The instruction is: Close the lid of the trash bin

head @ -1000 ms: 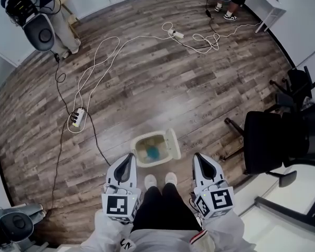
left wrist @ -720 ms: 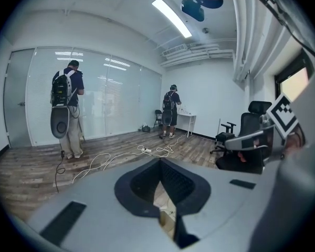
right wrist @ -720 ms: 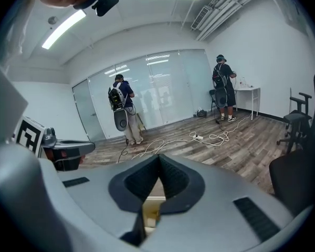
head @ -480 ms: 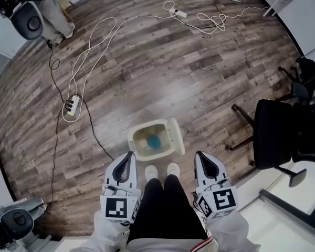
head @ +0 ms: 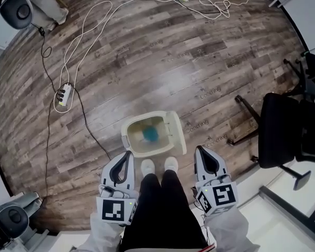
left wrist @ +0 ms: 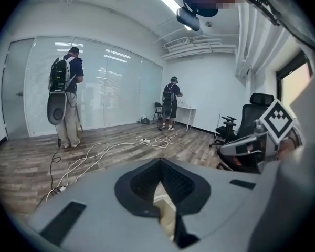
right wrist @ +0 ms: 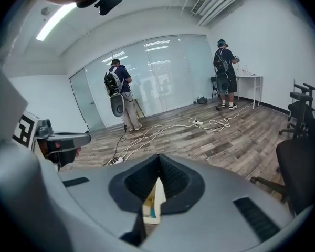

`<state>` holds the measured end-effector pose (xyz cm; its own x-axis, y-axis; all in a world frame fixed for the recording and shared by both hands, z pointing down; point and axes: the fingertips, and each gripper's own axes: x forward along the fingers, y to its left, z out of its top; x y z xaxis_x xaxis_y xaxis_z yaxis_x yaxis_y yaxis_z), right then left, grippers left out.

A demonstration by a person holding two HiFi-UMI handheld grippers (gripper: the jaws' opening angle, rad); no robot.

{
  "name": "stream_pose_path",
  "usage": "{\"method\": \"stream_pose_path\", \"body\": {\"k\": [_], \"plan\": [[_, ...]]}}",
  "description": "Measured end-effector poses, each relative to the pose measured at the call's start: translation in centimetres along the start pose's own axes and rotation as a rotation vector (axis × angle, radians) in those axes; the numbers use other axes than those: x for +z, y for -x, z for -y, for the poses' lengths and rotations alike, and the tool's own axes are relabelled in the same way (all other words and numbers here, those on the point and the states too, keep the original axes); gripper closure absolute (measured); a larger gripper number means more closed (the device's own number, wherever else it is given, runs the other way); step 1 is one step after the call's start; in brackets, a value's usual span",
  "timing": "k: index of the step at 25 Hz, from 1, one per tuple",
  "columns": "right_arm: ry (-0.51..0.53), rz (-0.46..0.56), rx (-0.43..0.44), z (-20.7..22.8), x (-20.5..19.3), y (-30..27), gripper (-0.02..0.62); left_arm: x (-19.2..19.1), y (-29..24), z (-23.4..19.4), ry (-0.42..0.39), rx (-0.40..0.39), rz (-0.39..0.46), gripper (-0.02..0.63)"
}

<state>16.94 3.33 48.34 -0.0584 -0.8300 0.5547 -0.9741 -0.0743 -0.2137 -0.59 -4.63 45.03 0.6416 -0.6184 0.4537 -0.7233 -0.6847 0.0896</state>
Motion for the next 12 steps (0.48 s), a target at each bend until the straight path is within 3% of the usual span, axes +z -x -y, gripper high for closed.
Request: {"method": "stream_pose_path", "body": {"k": [7,12], "plan": [[-0.016,-0.023,-0.022,2.7,-3.2,-2.7,0.572,-4.1,-2.6,-1.2,0.003,0.022,-0.038,0.601],[-0.037,-0.029,0.012,3.9,-6.0,-5.0,0.572,-6.1,-4.1,-1.3,0.008,0.030,-0.061,0.601]]}}
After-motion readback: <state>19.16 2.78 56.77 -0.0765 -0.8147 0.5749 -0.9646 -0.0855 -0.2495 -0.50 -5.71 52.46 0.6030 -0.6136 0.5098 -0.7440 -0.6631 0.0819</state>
